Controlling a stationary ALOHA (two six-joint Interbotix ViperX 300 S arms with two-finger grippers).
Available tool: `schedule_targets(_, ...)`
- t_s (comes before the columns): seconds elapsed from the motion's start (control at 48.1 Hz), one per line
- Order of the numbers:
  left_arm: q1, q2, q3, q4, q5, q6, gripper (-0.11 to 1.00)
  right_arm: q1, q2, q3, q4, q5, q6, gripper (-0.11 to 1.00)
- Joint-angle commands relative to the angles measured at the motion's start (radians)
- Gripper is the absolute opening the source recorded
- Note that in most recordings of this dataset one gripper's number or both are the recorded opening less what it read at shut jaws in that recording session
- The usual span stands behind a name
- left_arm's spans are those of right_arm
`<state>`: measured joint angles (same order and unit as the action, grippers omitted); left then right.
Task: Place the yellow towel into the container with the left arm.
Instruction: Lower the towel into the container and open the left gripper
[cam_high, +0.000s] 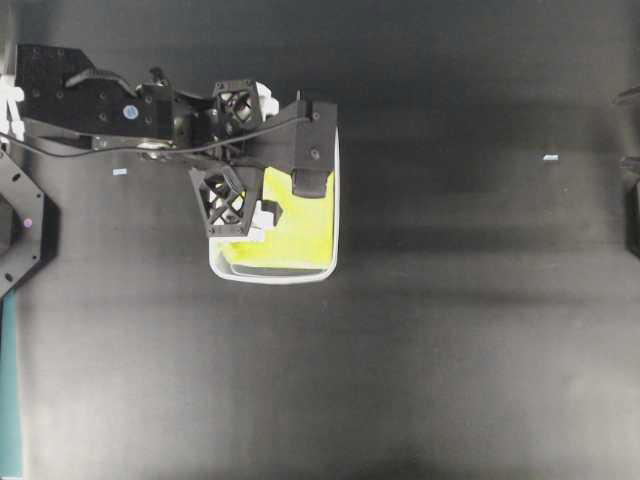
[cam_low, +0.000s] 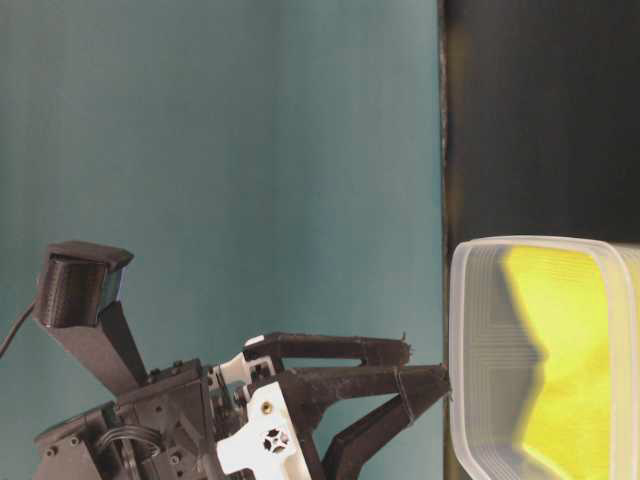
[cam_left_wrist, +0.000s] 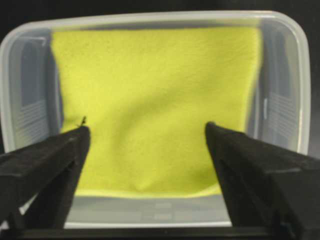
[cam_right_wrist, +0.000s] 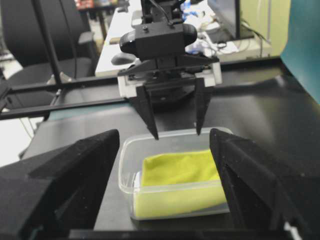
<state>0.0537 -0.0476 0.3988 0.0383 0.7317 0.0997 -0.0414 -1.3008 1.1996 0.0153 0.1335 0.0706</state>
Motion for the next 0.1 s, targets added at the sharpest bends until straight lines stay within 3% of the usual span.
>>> schedule_targets(0.0,-0.005,-0.009,-0.023,0.003,-0.002,-0.002,0.91,-0.002,0.006,-0.020,0.003,-0.011,0.000,0.71)
schedule_targets(0.083,-0.015,-0.021,-0.043,0.003,0.011,0.002,0.87,-0.002,0.006,-0.018,0.003,-0.011,0.000,0.71)
